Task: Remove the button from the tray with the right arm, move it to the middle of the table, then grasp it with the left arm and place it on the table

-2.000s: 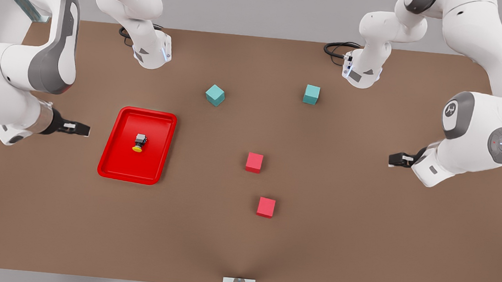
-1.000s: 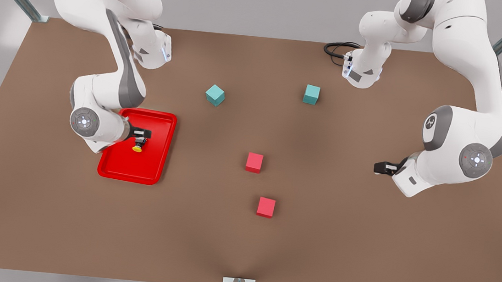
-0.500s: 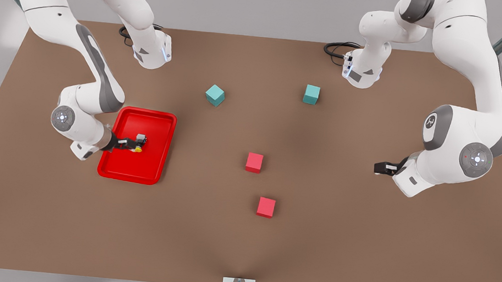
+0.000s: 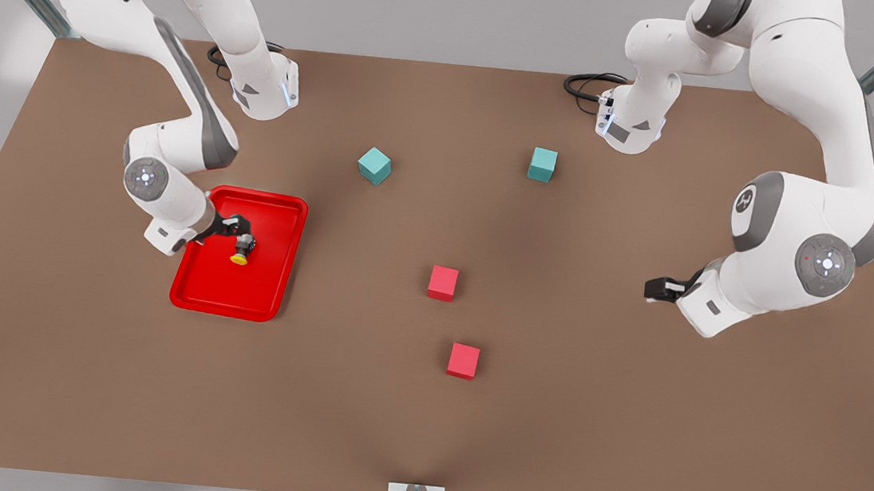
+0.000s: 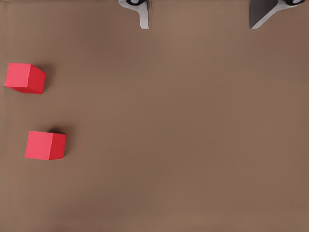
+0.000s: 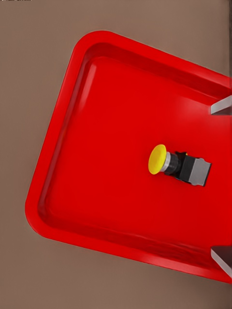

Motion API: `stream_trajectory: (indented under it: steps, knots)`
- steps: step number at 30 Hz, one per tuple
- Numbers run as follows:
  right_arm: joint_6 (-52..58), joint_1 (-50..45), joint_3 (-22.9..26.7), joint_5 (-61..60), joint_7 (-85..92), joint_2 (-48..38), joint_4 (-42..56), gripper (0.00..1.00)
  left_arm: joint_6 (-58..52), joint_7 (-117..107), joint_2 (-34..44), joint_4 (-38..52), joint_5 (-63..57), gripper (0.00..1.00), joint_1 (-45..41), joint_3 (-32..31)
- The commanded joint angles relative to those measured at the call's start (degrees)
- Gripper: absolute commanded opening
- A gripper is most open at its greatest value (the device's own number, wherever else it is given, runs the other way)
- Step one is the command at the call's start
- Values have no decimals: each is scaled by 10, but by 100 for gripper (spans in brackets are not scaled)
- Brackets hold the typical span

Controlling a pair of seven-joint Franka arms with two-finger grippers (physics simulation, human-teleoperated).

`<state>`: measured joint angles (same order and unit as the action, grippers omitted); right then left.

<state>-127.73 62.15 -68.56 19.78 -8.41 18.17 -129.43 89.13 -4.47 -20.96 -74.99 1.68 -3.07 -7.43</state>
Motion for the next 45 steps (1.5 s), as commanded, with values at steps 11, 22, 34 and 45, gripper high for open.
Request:
stream_trajectory:
  steps: [11, 22, 34, 45]
  knots:
    - [-45, -62, 99, 8, -100, 38, -7, 100, 70, -40, -7, 12, 137, 100, 48, 2]
    - [-73, -129, 167, 7, -102, 67, -22, 100, 86, -38, -8, 9, 118, 100, 44, 1]
    - [-110, -152, 200, 16, -121, 99, -27, 100, 97, -38, -10, 8, 112, 100, 46, 2]
    - [-120, -150, 213, 46, -119, 120, -28, 100, 145, -63, -15, -9, 165, 100, 48, 1]
